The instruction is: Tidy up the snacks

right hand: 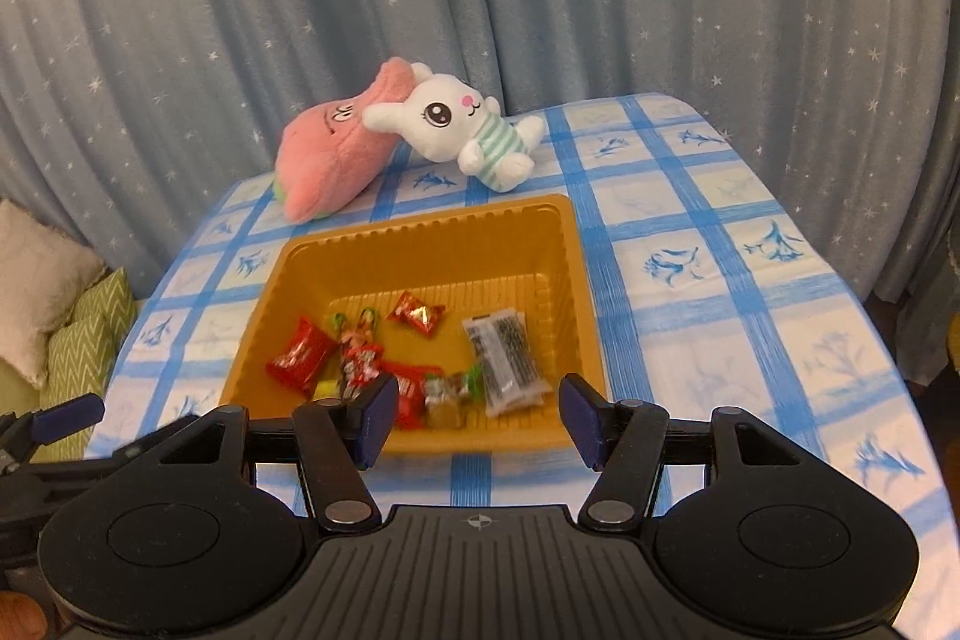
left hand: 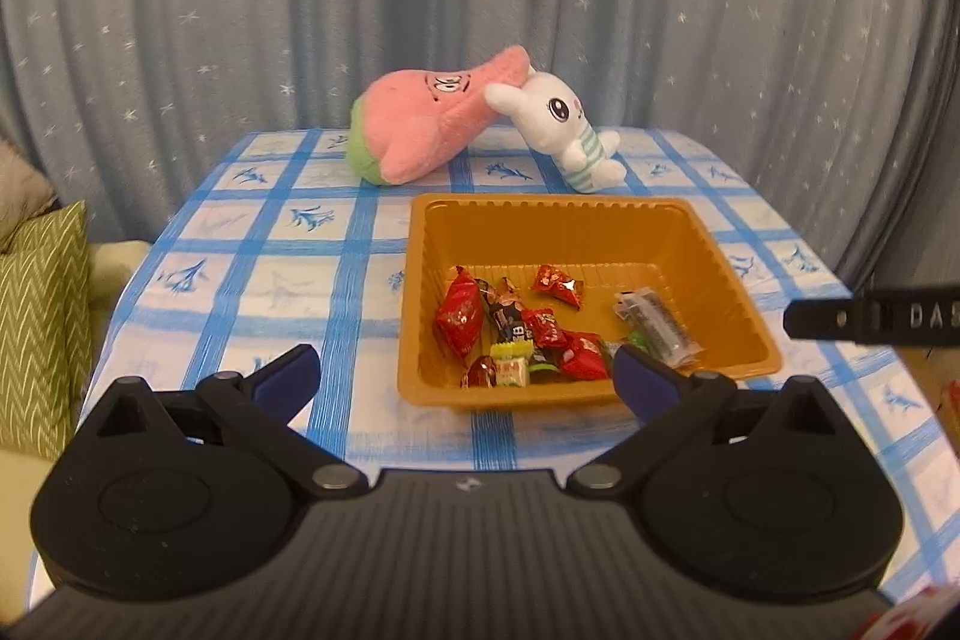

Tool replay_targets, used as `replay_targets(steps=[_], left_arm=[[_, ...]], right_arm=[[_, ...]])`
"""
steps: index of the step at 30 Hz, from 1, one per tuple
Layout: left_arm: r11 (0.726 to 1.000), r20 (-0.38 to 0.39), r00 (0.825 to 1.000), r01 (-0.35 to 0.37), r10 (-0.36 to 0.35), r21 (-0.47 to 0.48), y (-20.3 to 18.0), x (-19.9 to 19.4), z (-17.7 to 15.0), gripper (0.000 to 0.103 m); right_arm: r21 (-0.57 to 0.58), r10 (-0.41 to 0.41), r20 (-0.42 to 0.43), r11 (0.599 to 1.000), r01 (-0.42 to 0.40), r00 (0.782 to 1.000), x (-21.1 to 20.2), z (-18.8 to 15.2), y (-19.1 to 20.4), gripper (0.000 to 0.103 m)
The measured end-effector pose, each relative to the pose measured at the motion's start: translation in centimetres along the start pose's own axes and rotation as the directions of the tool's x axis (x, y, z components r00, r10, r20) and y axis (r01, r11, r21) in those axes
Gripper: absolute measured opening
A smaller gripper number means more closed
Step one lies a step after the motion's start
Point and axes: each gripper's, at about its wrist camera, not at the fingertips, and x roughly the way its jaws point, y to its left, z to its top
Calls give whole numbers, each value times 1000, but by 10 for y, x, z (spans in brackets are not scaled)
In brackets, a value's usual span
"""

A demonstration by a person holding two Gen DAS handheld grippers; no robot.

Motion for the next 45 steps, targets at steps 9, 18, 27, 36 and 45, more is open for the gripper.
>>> replay_targets(steps=[9,18,27,36,45], left_arm=[[999,-9,1000,16,-16,-30,-5,-65,-16,103],[999,-6,1000,18,-18,-50,-10,-117,-35,103],[998,-28,999,28,-30,-65,-9,-146,-53,103],[998,-70,998,1,-6,-65,-11,-160,-70,103],[999,-75,997,-11,9,-30,-16,-167,-82,103]], right_arm=[[-25,-18,16,1000,19,1000,-62,-36,12,63],[-48,-33,38,998,35,999,-113,-67,24,66],[-45,-37,37,998,39,999,-146,-90,24,77],[-52,-48,23,997,49,999,-166,-108,27,77],[-68,-51,5,996,51,999,-170,-121,33,78]])
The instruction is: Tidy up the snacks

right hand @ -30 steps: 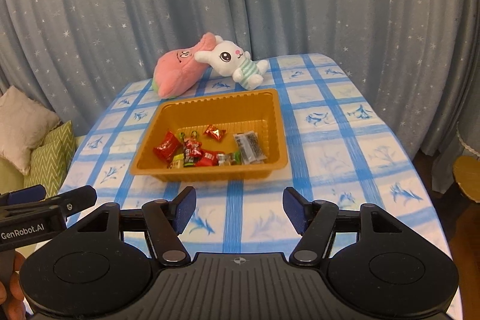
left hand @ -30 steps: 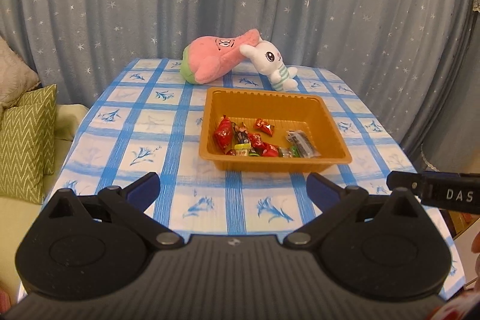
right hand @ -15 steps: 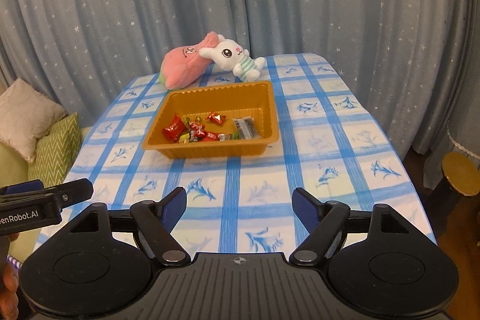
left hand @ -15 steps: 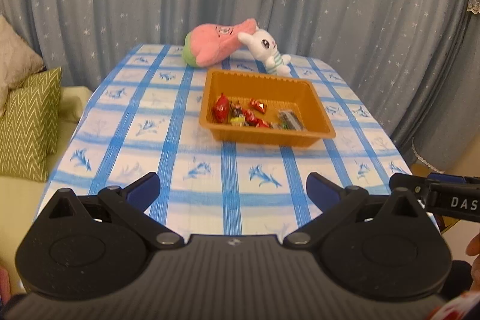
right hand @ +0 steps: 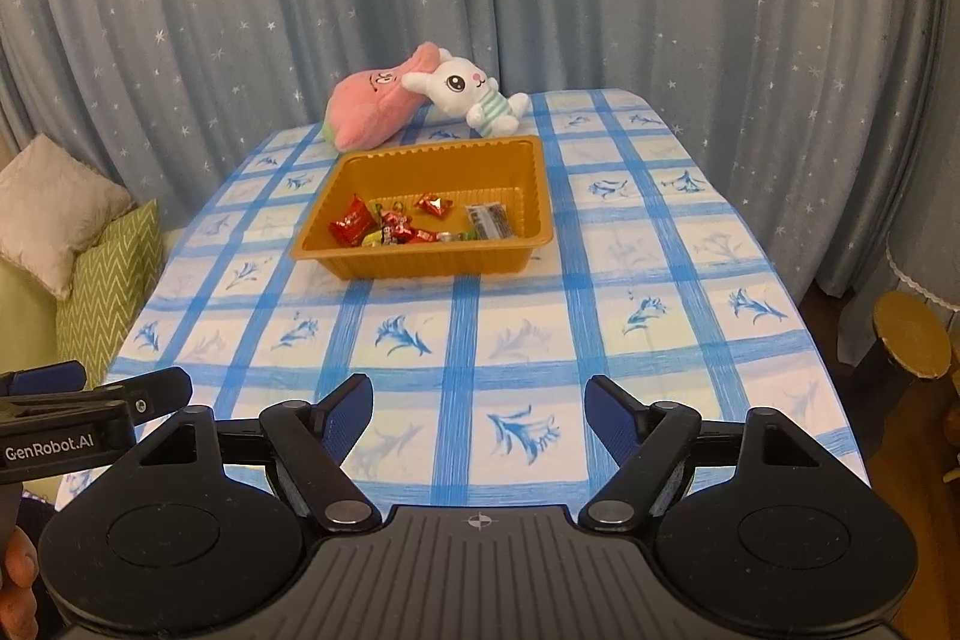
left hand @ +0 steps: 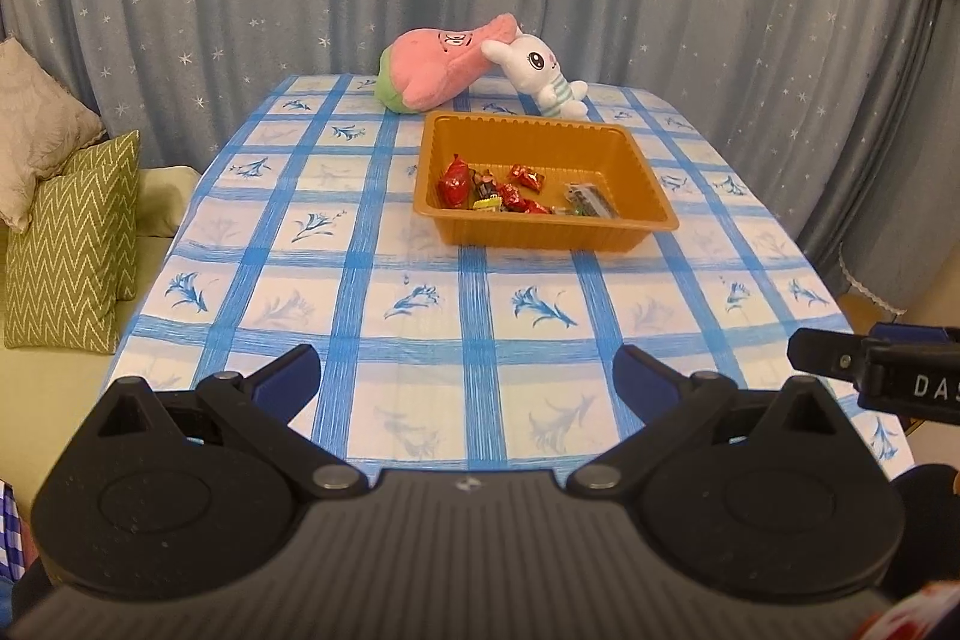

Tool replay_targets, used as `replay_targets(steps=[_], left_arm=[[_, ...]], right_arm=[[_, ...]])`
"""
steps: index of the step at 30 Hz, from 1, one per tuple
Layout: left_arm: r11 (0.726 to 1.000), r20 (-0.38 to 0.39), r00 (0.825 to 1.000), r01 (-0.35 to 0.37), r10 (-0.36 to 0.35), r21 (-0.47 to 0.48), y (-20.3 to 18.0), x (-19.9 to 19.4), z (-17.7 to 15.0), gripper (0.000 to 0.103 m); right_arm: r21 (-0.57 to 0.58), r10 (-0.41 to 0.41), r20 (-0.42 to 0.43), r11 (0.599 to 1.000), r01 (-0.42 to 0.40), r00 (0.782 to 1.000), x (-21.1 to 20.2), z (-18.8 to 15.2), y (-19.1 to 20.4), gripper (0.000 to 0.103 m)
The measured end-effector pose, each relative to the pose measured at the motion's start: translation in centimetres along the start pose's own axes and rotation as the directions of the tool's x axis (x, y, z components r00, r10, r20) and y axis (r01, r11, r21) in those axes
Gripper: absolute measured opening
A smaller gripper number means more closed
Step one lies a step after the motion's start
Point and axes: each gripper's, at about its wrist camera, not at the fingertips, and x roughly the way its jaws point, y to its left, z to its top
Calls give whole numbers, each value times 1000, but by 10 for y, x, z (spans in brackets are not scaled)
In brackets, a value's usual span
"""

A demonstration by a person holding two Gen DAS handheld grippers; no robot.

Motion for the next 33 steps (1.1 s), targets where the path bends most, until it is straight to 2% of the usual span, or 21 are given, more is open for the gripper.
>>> replay_targets(steps=[33], left_arm=[[1000,1,1000,1,-1,7,-1,0,-1,103]], right_arm=[[-16,1,6,1000,-1,1000,2,-1,2,78]])
